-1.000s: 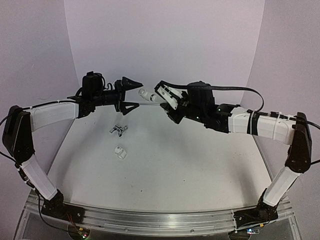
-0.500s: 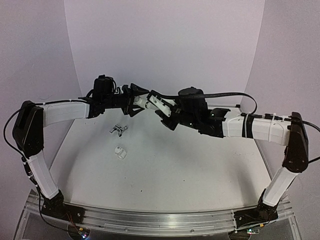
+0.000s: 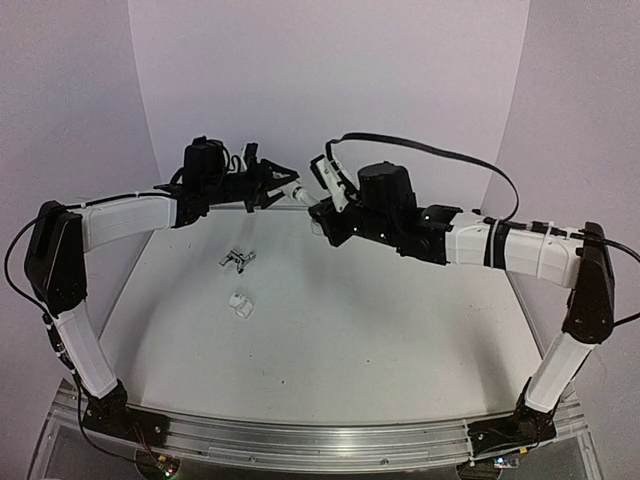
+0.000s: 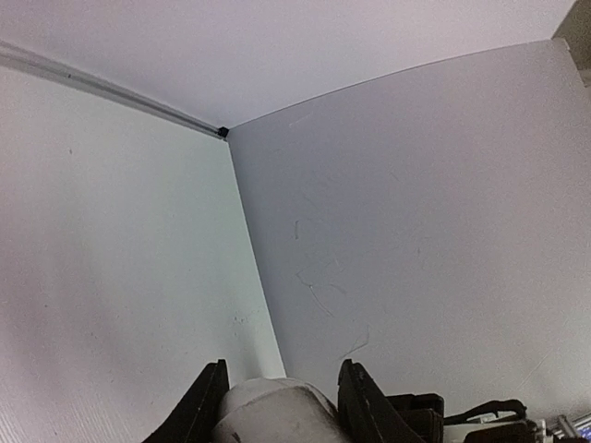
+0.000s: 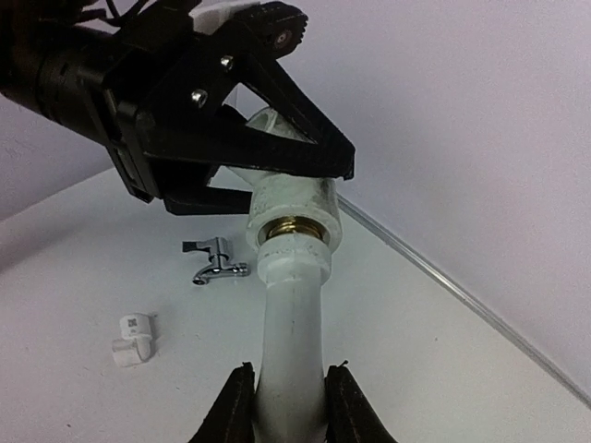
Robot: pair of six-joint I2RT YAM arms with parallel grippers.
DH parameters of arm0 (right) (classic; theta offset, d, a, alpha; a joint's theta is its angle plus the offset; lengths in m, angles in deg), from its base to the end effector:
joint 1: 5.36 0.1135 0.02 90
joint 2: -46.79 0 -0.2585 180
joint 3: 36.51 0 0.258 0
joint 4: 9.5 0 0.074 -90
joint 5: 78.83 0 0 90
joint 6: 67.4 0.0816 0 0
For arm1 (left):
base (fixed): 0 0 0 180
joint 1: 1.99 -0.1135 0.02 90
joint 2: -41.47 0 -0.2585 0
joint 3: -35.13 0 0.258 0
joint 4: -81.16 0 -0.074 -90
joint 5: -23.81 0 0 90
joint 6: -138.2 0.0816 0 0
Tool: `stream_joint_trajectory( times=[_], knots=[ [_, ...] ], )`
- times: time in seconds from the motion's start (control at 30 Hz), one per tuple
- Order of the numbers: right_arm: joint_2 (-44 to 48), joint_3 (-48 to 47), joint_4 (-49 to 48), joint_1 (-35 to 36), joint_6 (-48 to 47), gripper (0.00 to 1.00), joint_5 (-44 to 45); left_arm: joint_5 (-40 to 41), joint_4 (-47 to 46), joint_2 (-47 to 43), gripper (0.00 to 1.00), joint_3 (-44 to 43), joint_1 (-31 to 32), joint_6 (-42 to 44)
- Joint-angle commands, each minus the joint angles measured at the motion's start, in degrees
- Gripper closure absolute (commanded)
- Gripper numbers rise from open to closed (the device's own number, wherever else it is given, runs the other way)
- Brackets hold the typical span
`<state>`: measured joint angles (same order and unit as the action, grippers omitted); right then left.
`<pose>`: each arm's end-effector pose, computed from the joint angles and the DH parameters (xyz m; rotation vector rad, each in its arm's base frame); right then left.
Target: Install the water faucets
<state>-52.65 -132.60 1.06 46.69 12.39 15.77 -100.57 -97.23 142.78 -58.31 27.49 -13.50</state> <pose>0.2947 0.3672 0.3161 -0.8990 1.6000 0.4437 0.3827 -0.2693 0.3084 -0.0506 2.0294 -1.6131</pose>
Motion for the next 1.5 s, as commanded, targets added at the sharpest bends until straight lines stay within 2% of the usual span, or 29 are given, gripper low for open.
stream_joint_trajectory(
  times=[0.0,0.1,0.17,0.23,0.3,0.33,0.4,0.43,0.53,0.57,0.67,0.83,0.97,1.07,1.27,1.37,1.47],
  knots=[
    [1.78,-5.70,-7.93,-0.20,23.43,1.00,-10.33,1.06,-9.80,-0.51,0.84,-2.02,-0.07,14.53],
    [2.47,-5.04,-14.16,-1.53,37.43,1.00,-16.97,-0.96,-32.77,-0.95,0.99,3.40,-0.20,14.21],
    [2.88,-3.21,-21.37,-3.01,47.25,1.00,-21.67,-4.98,-44.74,0.85,1.00,4.42,-0.23,11.76],
    [3.02,-1.73,-29.70,-4.28,54.94,1.00,-25.91,-9.34,-56.96,4.67,1.00,2.70,-0.38,6.02],
    [3.20,-1.57,-33.13,-5.44,59.03,1.00,-27.36,-12.90,-69.07,9.23,1.00,0.03,-0.69,-2.29],
    [3.58,-1.42,-33.78,-5.78,59.26,1.00,-27.25,-13.65,-74.32,11.30,1.00,-1.00,-0.93,-6.43],
    [4.63,-0.42,-34.02,-6.02,57.18,1.00,-26.04,-13.20,-77.85,13.77,0.98,-1.83,-1.77,-11.54],
    [5.28,0.20,-33.83,-6.08,55.77,1.00,-25.16,-12.66,-78.01,14.04,0.84,-0.78,-2.19,-11.98],
    [7.11,2.89,-31.76,-6.87,51.30,1.00,-22.81,-6.27,-77.03,10.40,0.32,8.41,-4.05,-8.90],
    [7.54,3.51,-30.46,-7.13,49.44,1.00,-22.07,-3.14,-76.31,8.76,0.20,11.97,-5.13,-8.10],
    [8.50,4.05,-26.14,-7.41,40.69,1.00,-20.62,-0.28,-71.13,3.98,0.02,21.17,-7.91,-6.40],
    [8.60,3.59,-16.23,-7.41,20.39,1.00,-16.64,-1.92,-51.55,-4.93,0.00,26.32,-10.13,-3.67],
    [7.55,3.63,-9.91,-7.32,3.98,1.00,-10.25,-3.21,-30.46,-11.74,0.00,23.57,-9.91,1.79],
    [6.76,3.79,-8.03,-6.94,-3.72,1.00,-5.02,-1.93,-20.98,-15.16,0.02,21.96,-9.47,2.34],
    [4.35,2.96,-6.72,-5.33,-13.87,1.00,4.15,0.22,-11.77,-13.36,0.03,17.21,-6.12,-4.30],
    [2.91,2.11,-6.45,-3.74,-17.43,1.00,7.22,-0.16,-11.13,-10.23,0.00,14.01,-4.57,-9.59],
    [1.24,1.25,-6.04,-2.45,-20.20,1.00,9.75,-0.33,-11.10,-6.98,0.00,9.57,-2.82,-11.33]
  ],
)
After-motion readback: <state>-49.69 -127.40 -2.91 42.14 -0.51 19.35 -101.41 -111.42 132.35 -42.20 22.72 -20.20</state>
